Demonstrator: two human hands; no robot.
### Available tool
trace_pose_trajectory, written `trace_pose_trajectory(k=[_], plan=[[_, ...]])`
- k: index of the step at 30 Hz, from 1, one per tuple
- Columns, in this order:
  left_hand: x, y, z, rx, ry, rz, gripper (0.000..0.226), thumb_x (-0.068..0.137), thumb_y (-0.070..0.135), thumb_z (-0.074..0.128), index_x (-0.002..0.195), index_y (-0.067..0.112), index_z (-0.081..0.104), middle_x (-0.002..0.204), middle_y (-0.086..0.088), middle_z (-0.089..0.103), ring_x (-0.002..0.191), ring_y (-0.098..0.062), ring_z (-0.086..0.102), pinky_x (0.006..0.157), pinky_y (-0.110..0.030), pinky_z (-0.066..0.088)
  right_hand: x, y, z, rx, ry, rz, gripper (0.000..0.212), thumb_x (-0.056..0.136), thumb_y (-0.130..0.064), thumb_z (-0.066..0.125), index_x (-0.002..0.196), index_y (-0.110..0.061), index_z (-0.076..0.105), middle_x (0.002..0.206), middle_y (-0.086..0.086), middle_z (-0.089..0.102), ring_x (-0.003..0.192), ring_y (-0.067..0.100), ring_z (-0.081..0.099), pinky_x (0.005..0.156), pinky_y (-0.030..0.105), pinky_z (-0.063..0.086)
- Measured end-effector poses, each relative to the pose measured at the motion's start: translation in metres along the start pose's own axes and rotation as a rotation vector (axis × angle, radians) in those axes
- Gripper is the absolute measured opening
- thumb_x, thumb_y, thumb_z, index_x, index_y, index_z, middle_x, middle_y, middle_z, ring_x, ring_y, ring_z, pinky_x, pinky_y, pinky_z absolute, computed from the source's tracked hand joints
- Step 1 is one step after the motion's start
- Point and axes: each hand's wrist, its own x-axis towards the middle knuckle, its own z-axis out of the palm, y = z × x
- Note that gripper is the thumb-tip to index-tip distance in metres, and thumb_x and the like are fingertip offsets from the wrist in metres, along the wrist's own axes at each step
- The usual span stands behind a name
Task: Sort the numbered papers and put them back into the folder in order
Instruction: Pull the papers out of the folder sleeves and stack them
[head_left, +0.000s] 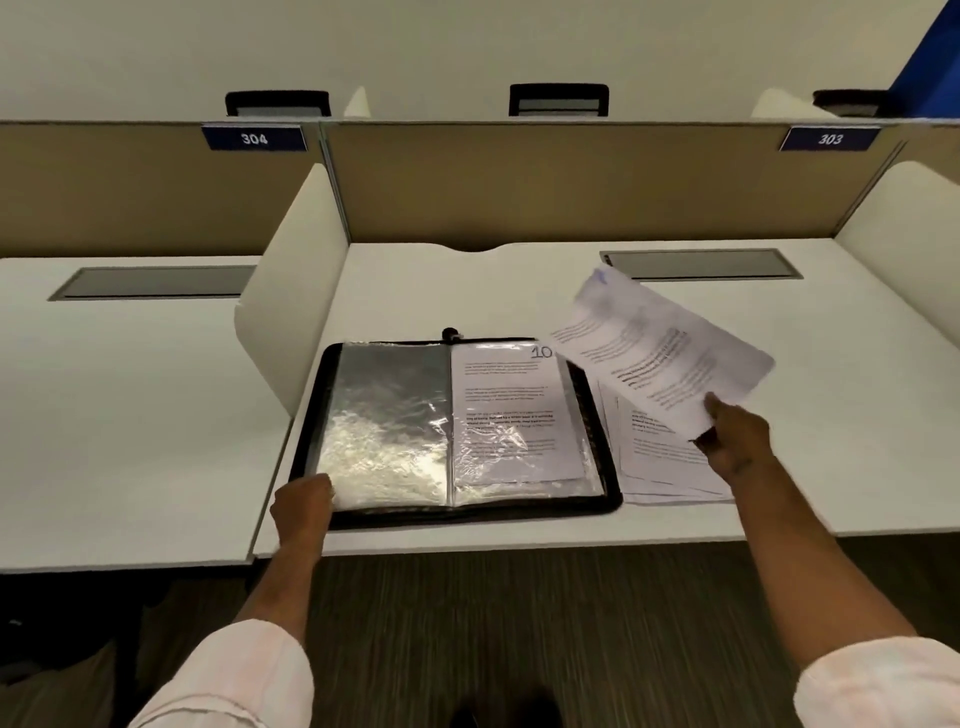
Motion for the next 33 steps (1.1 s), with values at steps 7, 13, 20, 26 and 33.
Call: trace_pose_trajectory(k=[7,13,20,26,33], plan=[[0.005,0.002,0.016,0.210,0.055,-0.027,0.023,0.089,0.017,0.055,0.078,0.000,0.065,0.090,-0.020,0.067,0.087,-0.038,0.064,0.080,-0.041,0.053,0.028,0.056,-0.022,0.122,0.146,0.189,0.036,0.099,-0.018,0.053,0.133,-0.007,0.047,0.137,0.015,0.052,0.099,0.022,0.058,0.085,0.035,0.050],[0.001,0.003,0.020,0.298,0.077,0.052,0.033,0.093,0.016,0.056,0.061,0.009,0.051,0.068,-0.006,0.052,0.078,-0.032,0.056,0.072,-0.035,0.044,0.039,0.081,-0.029,0.016,0.193,0.171,0.044,0.100,-0.019,0.048,0.141,-0.005,0.039,0.139,0.012,0.049,0.112,0.025,0.059,0.057,0.024,0.057],[0.006,0.005,0.021,0.348,0.139,0.140,0.020,0.086,0.021,0.060,0.085,0.002,0.064,0.097,-0.019,0.064,0.083,-0.032,0.059,0.072,-0.040,0.052,0.030,0.096,-0.042,-0.665,0.353,0.229,0.056,0.088,-0.048,0.062,0.119,-0.002,0.057,0.098,0.014,0.069,0.077,0.026,0.069,0.076,0.039,0.058],[-0.025,0.029,0.072,0.511,-0.051,0.676,0.039,0.089,0.021,0.066,0.127,0.014,0.059,0.143,-0.006,0.046,0.131,-0.025,0.044,0.105,-0.039,0.040,-0.049,0.104,0.043,-1.209,-0.155,-0.257,0.041,0.095,-0.050,0.050,0.087,-0.013,0.067,0.093,0.008,0.070,0.079,0.021,0.063,0.073,0.031,0.050],[-0.064,0.038,0.139,0.873,-0.585,0.962,0.061,0.094,0.041,0.059,0.148,0.019,0.040,0.159,0.003,0.028,0.144,-0.017,0.027,0.114,-0.037,0.032,-0.083,0.169,0.088,-1.719,-0.548,-0.294,0.064,0.093,-0.066,0.035,0.151,-0.042,0.020,0.160,0.020,-0.001,0.148,0.036,-0.007,0.116,0.056,0.003]])
